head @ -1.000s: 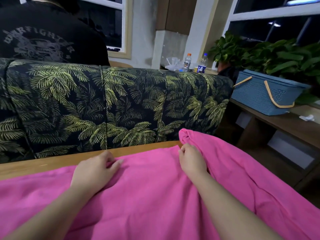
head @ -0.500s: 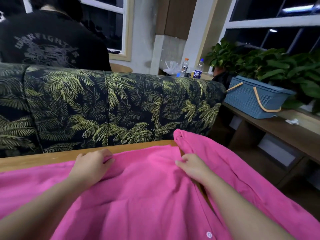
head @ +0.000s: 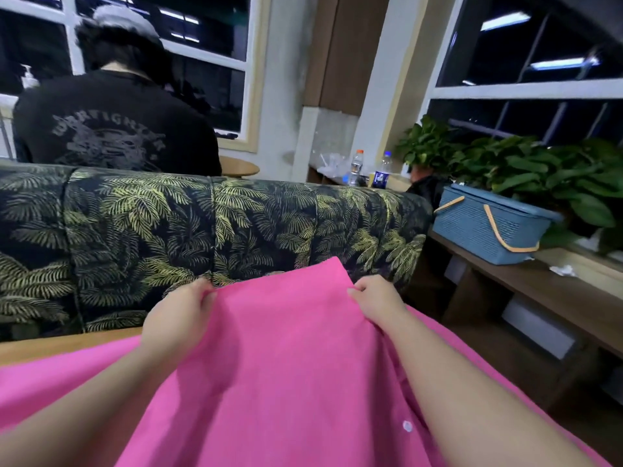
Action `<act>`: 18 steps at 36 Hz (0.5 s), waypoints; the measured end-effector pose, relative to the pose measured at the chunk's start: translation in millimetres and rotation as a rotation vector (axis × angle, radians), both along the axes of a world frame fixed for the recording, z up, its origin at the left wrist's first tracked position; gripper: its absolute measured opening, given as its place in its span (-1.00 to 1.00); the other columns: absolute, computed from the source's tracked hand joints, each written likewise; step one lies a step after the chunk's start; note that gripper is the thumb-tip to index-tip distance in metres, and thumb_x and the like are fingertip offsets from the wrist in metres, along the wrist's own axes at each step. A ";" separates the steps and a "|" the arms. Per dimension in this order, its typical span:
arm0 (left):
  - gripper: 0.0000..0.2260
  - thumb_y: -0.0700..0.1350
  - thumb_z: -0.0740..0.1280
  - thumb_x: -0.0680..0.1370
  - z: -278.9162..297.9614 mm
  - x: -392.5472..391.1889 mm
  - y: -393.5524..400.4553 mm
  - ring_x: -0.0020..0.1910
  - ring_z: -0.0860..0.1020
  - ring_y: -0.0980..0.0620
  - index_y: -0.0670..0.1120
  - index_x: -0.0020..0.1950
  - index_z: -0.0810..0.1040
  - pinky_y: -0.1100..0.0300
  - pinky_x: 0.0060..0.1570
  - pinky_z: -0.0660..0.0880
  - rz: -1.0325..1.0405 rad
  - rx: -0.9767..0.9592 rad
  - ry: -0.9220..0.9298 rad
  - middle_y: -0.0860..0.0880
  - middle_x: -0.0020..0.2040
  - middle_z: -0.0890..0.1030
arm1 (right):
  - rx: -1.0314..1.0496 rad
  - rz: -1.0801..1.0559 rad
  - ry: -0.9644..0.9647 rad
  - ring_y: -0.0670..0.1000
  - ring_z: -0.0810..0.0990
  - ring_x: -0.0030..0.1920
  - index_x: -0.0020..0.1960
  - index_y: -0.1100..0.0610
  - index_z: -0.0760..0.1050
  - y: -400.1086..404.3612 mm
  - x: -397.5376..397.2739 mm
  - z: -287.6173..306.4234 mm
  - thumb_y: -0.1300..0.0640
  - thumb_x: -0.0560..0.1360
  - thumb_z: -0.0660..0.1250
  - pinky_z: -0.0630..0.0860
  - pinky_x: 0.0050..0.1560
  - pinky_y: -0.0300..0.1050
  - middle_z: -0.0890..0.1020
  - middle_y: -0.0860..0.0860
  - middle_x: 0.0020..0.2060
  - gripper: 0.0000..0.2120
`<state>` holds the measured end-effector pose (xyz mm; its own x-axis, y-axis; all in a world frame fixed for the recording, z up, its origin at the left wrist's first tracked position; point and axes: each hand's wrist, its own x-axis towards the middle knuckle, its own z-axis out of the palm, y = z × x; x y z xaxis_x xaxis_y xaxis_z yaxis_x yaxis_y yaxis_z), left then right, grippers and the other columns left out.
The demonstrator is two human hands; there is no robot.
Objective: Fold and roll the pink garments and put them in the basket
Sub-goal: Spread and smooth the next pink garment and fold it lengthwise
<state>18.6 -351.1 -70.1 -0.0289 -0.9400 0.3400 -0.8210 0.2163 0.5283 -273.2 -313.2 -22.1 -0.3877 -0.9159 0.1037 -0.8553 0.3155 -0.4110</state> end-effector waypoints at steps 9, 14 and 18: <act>-0.87 -0.04 0.22 0.61 -49.4 -4.4 0.8 -0.02 0.58 -0.18 -0.04 -0.05 0.51 0.03 -0.16 0.43 -0.073 -0.024 0.078 -0.07 -0.06 0.63 | -0.052 0.033 -0.066 0.07 0.46 -0.21 -0.30 0.07 0.33 8.1 -8.5 -67.2 0.13 0.59 0.24 0.19 -0.25 -0.07 0.43 -0.06 -0.39 -0.71; -0.90 -0.06 0.24 0.61 -58.4 -6.5 12.2 -0.07 0.59 -0.20 -0.05 0.01 0.50 0.08 -0.24 0.34 -0.112 -0.053 0.131 -0.08 -0.11 0.65 | -0.035 0.043 -0.218 0.02 0.44 -0.20 -0.20 0.03 0.36 7.4 -12.9 -75.6 0.25 0.55 0.25 0.24 -0.27 -0.14 0.44 -0.09 -0.33 -0.80; -0.96 -0.05 0.26 0.59 -64.1 -5.4 16.7 -0.08 0.60 -0.14 0.02 -0.01 0.49 0.05 -0.19 0.45 -0.191 -0.050 0.124 0.02 -0.11 0.64 | -0.019 -0.053 -0.438 0.05 0.57 -0.24 -0.09 0.08 0.50 -7.4 -6.7 -71.6 0.24 0.46 0.28 0.48 -0.16 -0.11 0.65 0.07 -0.21 -0.91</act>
